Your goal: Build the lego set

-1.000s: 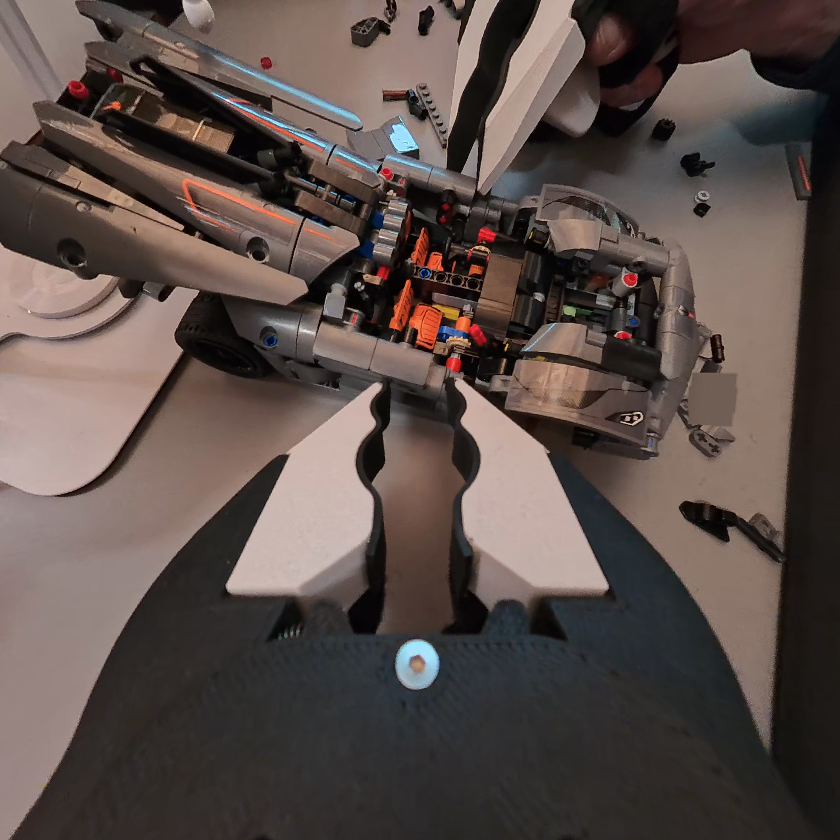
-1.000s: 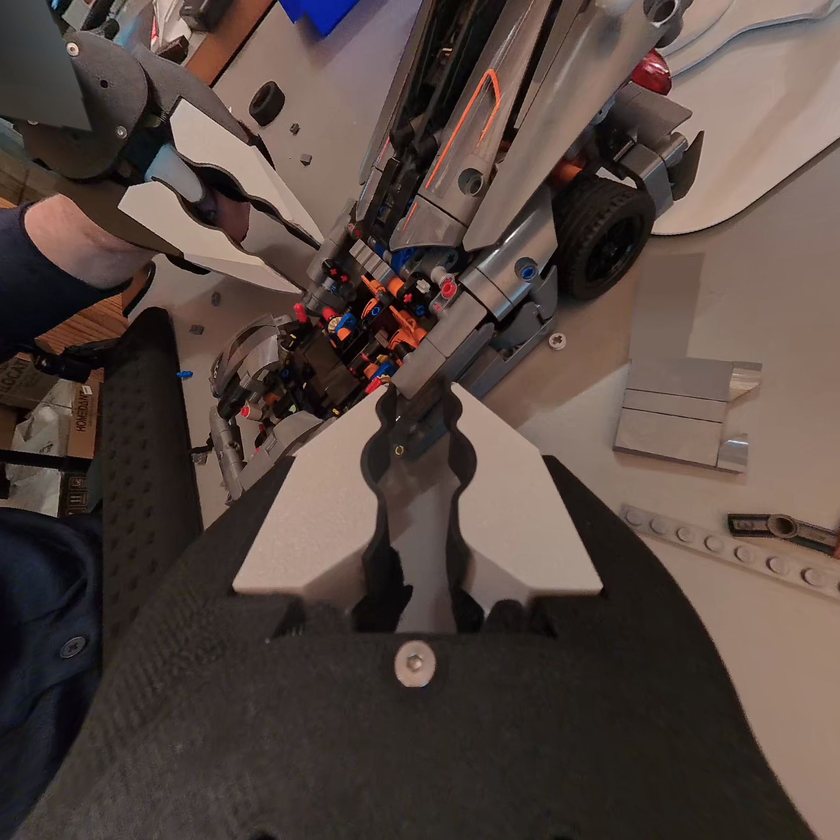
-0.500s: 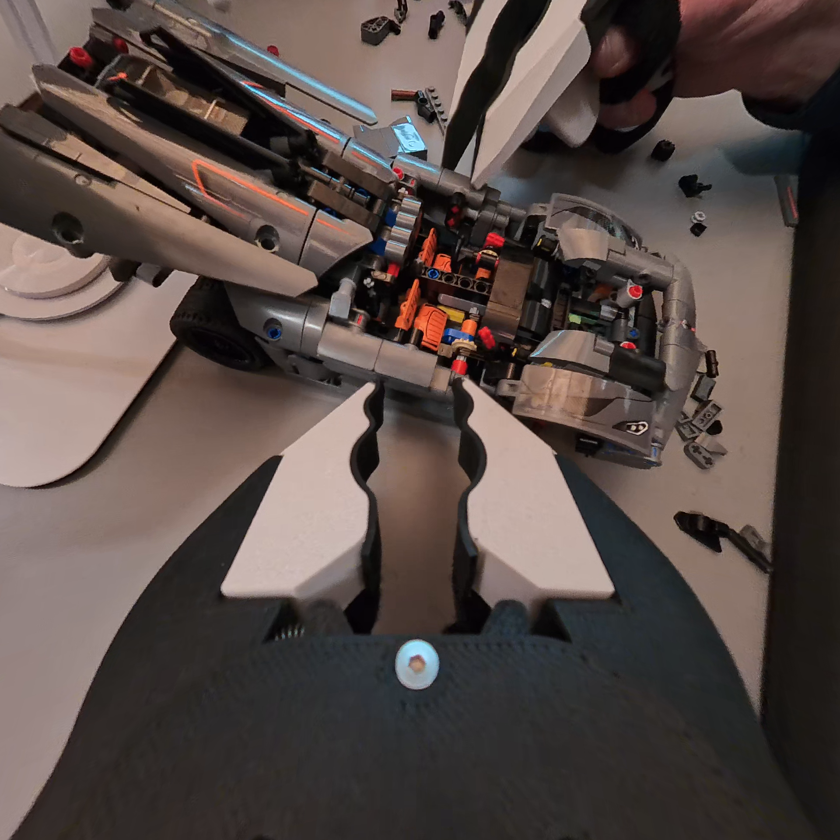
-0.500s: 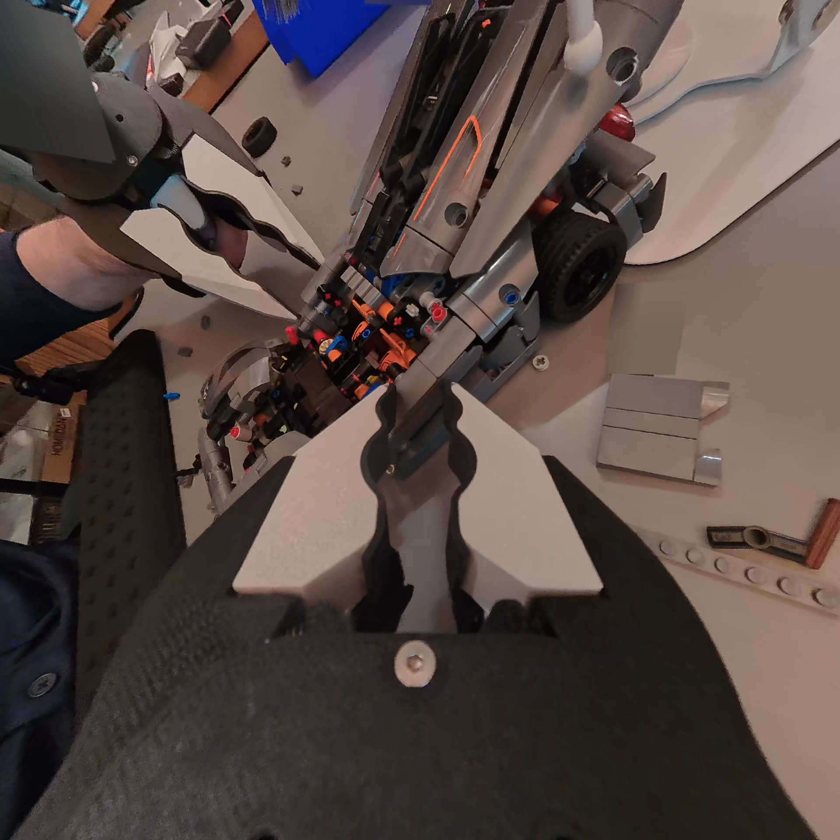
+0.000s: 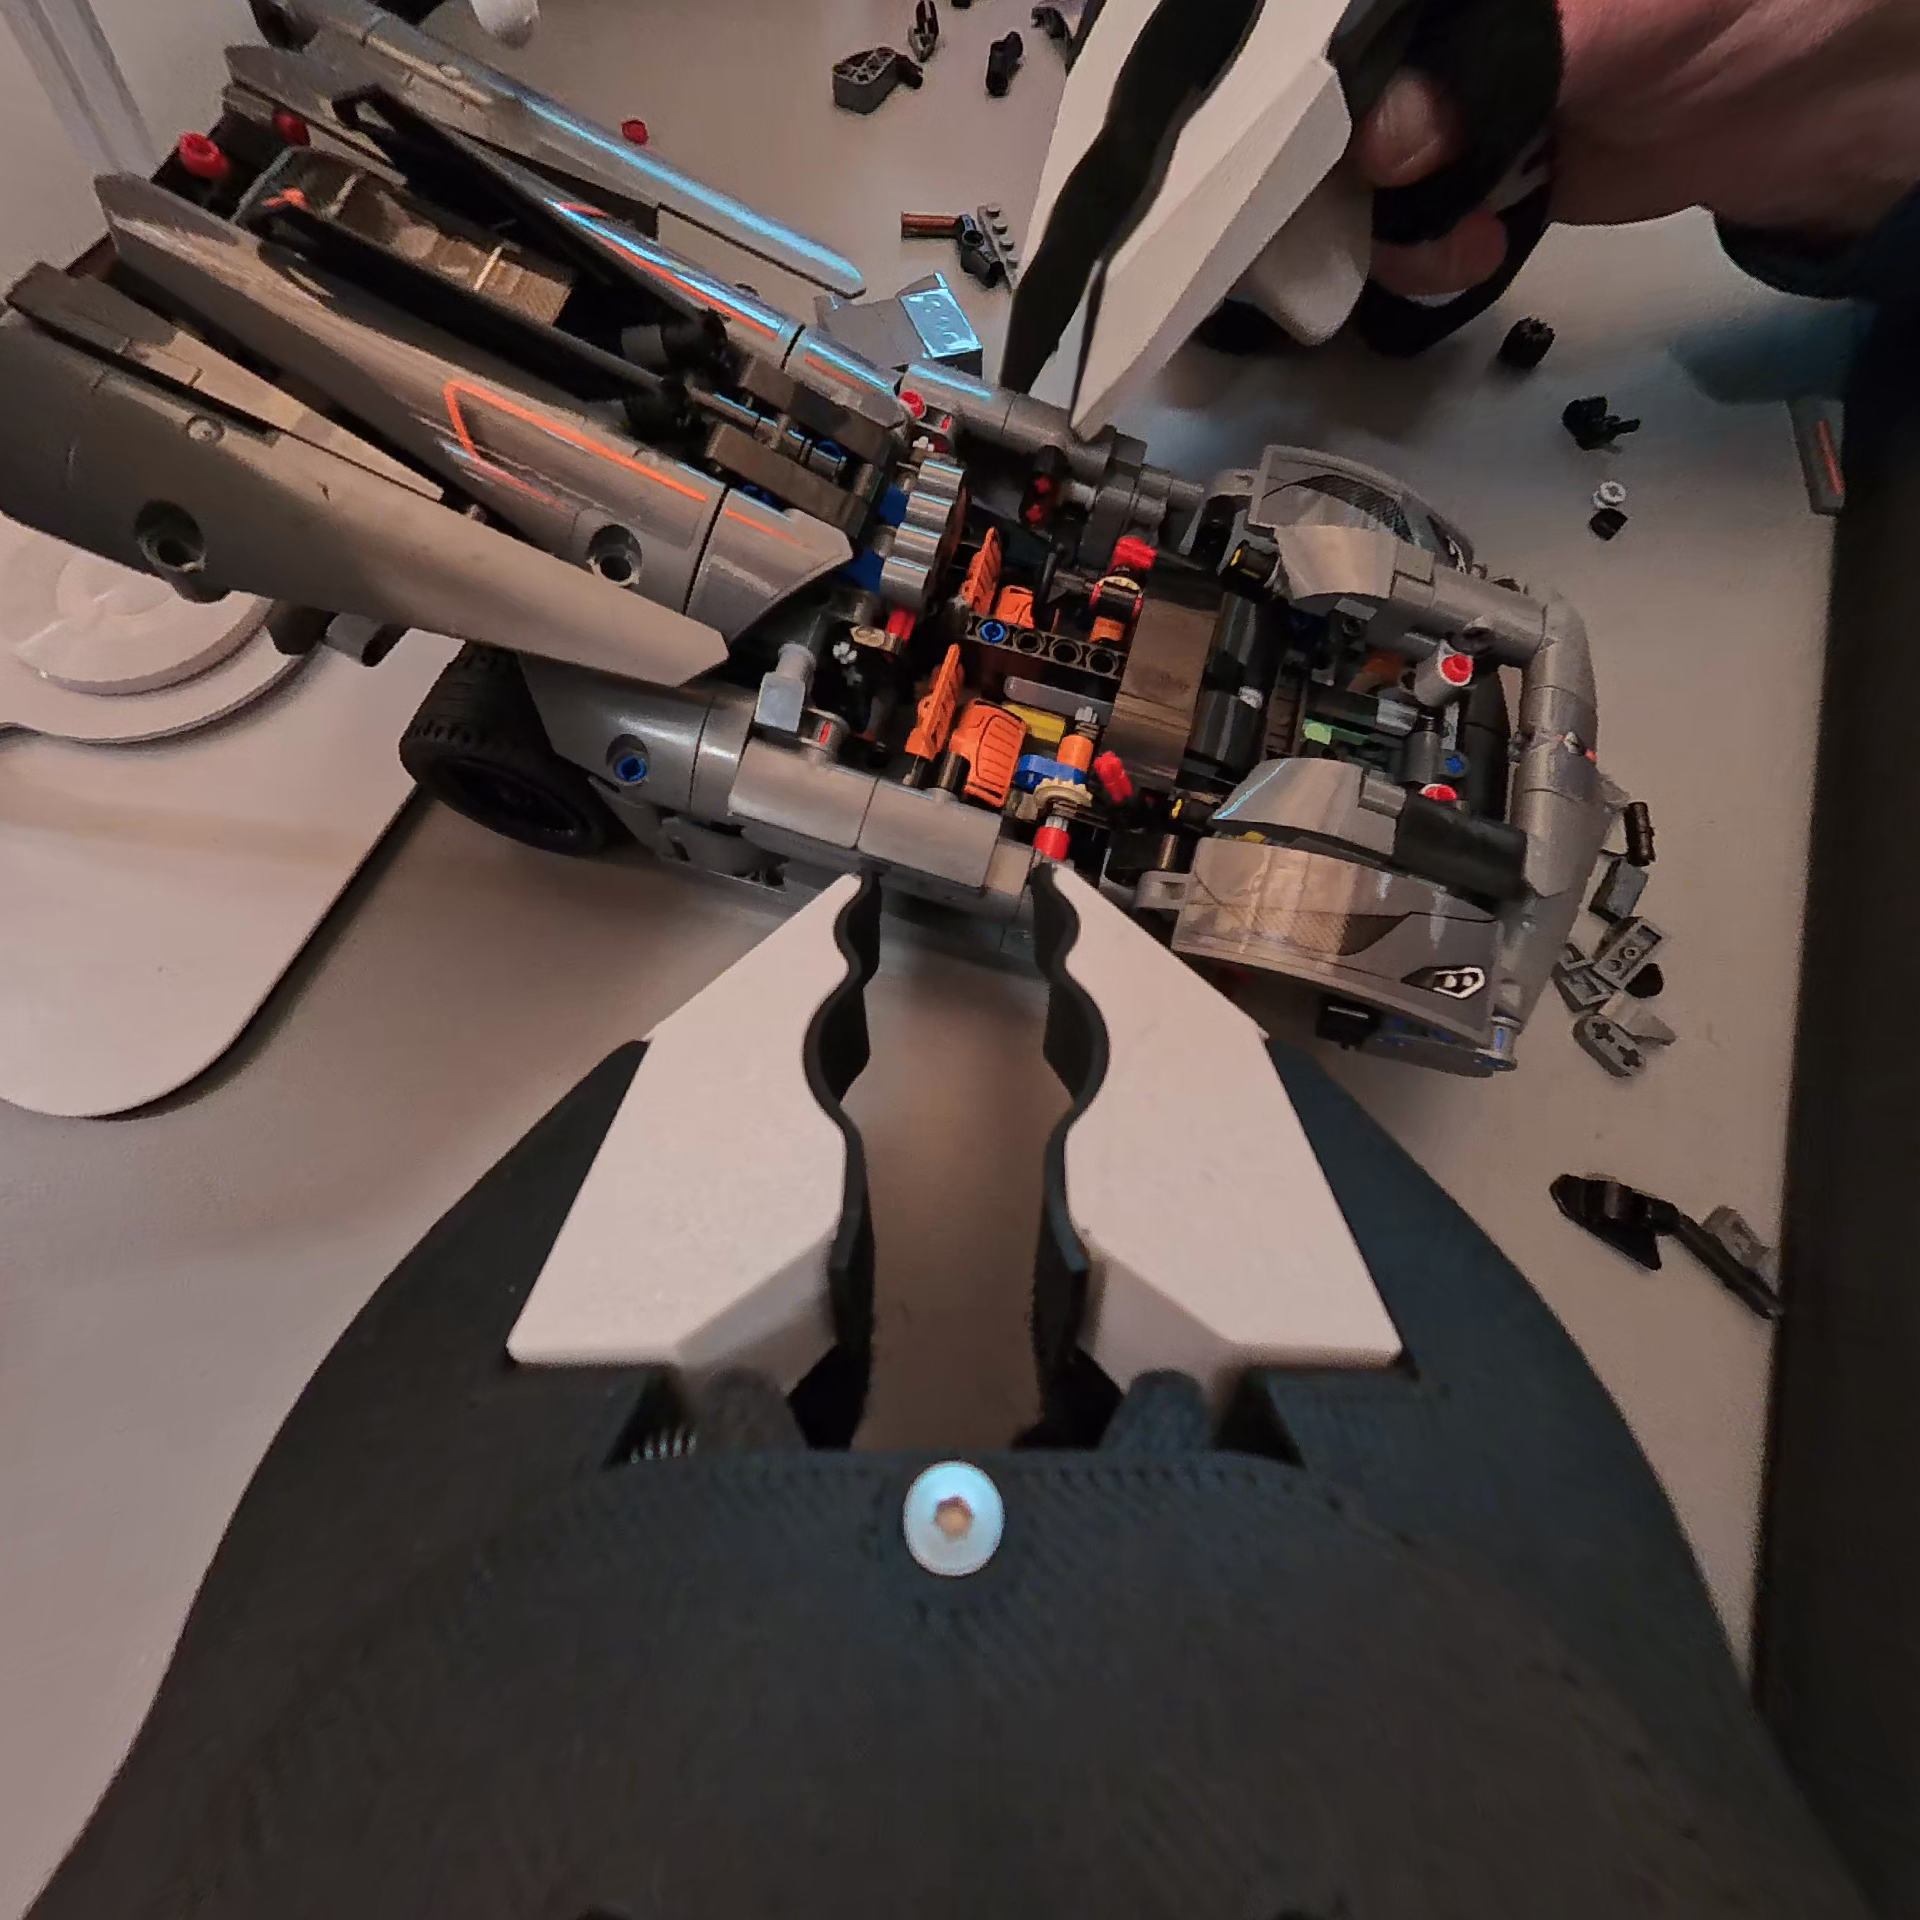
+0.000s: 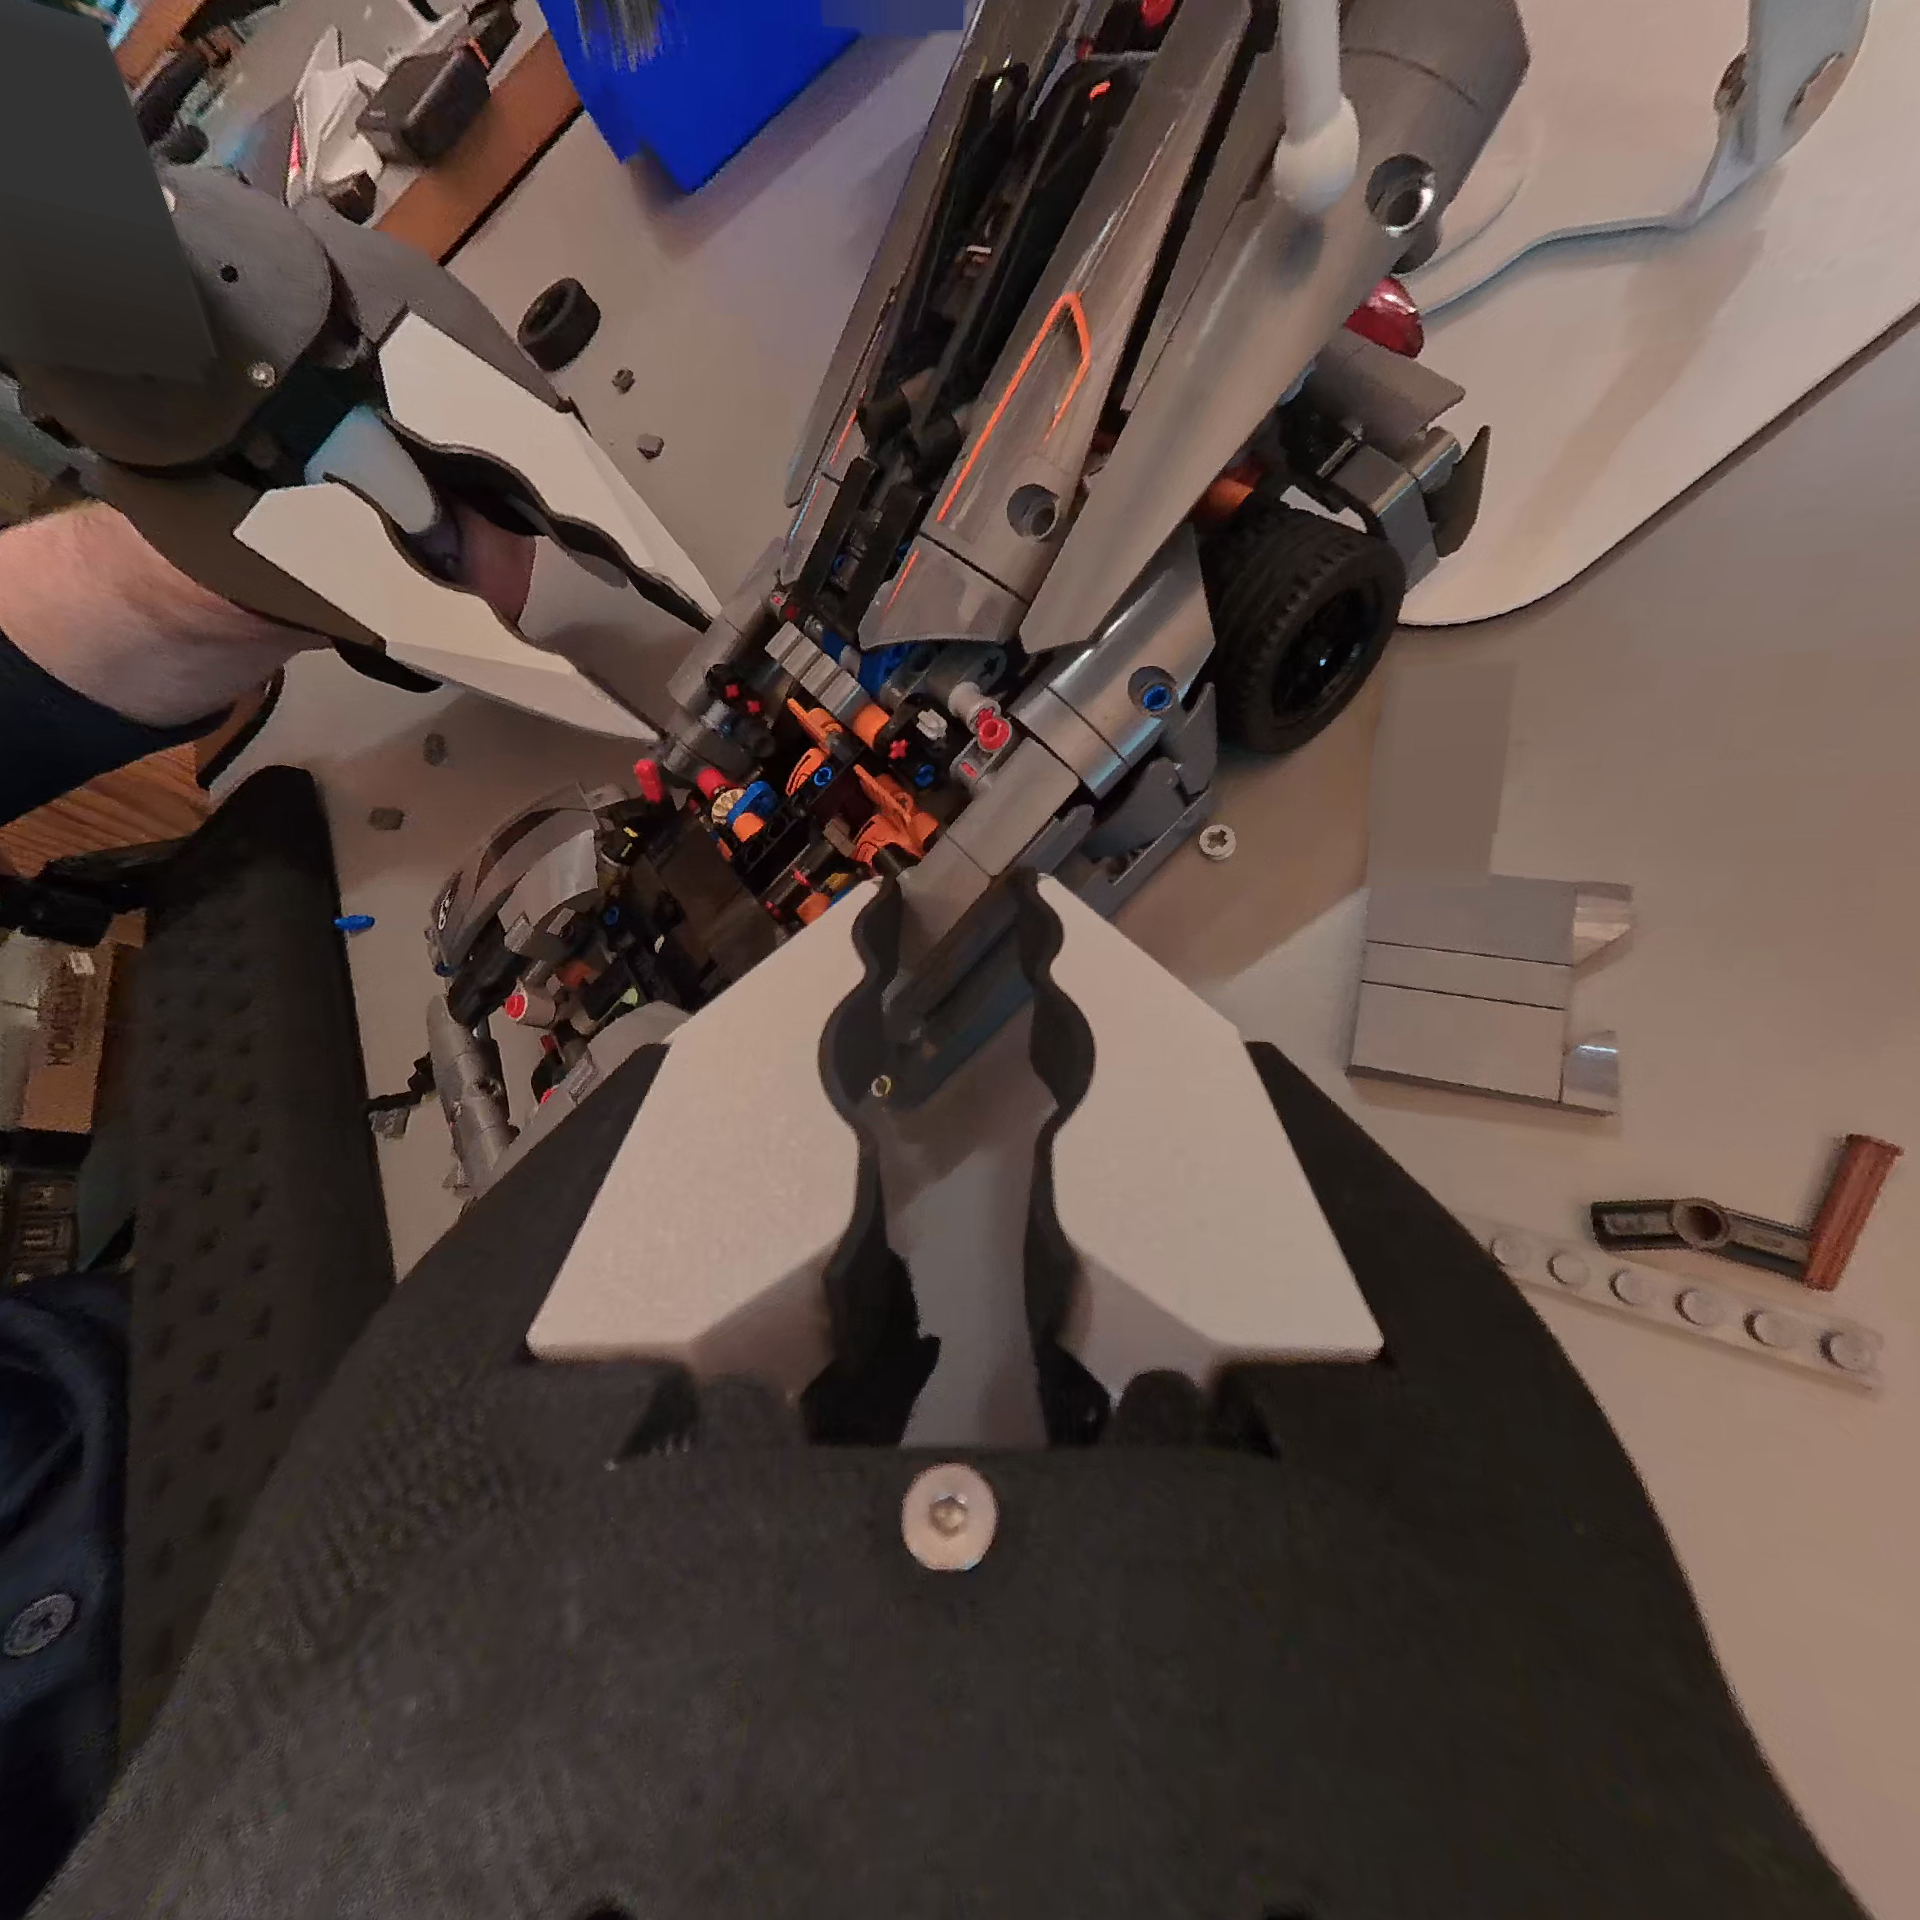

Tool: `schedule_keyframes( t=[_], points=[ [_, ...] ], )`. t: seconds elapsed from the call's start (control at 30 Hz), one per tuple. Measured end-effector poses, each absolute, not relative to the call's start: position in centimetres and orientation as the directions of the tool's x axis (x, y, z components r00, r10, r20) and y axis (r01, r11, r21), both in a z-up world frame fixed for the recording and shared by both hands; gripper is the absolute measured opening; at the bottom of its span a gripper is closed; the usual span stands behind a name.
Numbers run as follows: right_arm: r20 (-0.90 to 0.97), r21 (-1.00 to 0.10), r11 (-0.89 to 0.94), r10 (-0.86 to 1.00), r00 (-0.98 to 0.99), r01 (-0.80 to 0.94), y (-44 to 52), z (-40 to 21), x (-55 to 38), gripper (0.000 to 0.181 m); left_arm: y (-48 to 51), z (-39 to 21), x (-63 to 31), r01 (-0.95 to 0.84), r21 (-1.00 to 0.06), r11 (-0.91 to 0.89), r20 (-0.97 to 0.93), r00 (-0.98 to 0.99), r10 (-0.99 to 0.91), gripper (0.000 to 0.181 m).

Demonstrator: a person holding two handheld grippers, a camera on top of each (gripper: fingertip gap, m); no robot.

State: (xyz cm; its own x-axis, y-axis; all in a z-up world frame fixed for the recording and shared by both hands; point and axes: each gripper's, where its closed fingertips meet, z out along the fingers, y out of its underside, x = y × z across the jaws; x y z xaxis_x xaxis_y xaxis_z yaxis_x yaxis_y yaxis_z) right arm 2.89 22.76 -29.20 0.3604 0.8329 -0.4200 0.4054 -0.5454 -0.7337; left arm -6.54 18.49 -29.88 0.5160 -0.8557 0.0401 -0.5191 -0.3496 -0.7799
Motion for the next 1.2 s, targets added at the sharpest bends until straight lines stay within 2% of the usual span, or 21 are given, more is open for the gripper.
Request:
schedule_keyframes(
  t=[0.27, 0.63, 0.8, 0.87, 0.93, 1.0, 1.2],
  points=[
    [-0.405, -0.74, -0.545, 0.829, 0.385, 0.395, 23.1, -29.3, 2.7, 0.022, 18.5, -29.9, -6.5, -0.515, -0.78, -0.355, 0.044, 0.521, -0.853, 0.028],
    [-0.337, -0.771, -0.488, 0.858, 0.387, 0.409, 23.1, -28.7, 2.7, 0.011, 18.6, -30.0, -6.7, -0.52, -0.78, -0.349, 0.028, 0.527, -0.849, 0.027],
    [-0.362, -0.764, -0.506, 0.85, 0.383, 0.402, 23.0, -28.8, 2.7, 0.014, 18.7, -30.0, -6.7, -0.513, -0.782, -0.355, 0.039, 0.528, -0.848, 0.027],
    [-0.377, -0.748, -0.521, 0.843, 0.383, 0.411, 22.8, -29.1, 2.6, 0.021, 18.6, -30.0, -6.7, -0.515, -0.782, -0.352, 0.036, 0.526, -0.85, 0.027],
    [-0.348, -0.771, -0.49, 0.859, 0.375, 0.407, 22.8, -28.7, 2.6, 0.012, 18.7, -30.1, -6.8, -0.52, -0.779, -0.35, 0.03, 0.527, -0.85, 0.028],
    [-0.315, -0.785, -0.457, 0.876, 0.366, 0.418, 22.7, -28.2, 2.7, 0.012, 18.7, -30.0, -6.8, -0.517, -0.781, -0.351, 0.033, 0.527, -0.849, 0.027],
    [-0.375, -0.765, -0.504, 0.855, 0.359, 0.402, 22.7, -28.5, 2.7, 0.013, 18.7, -30.0, -6.8, -0.516, -0.781, -0.352, 0.035, 0.525, -0.85, 0.027]
  ],
)
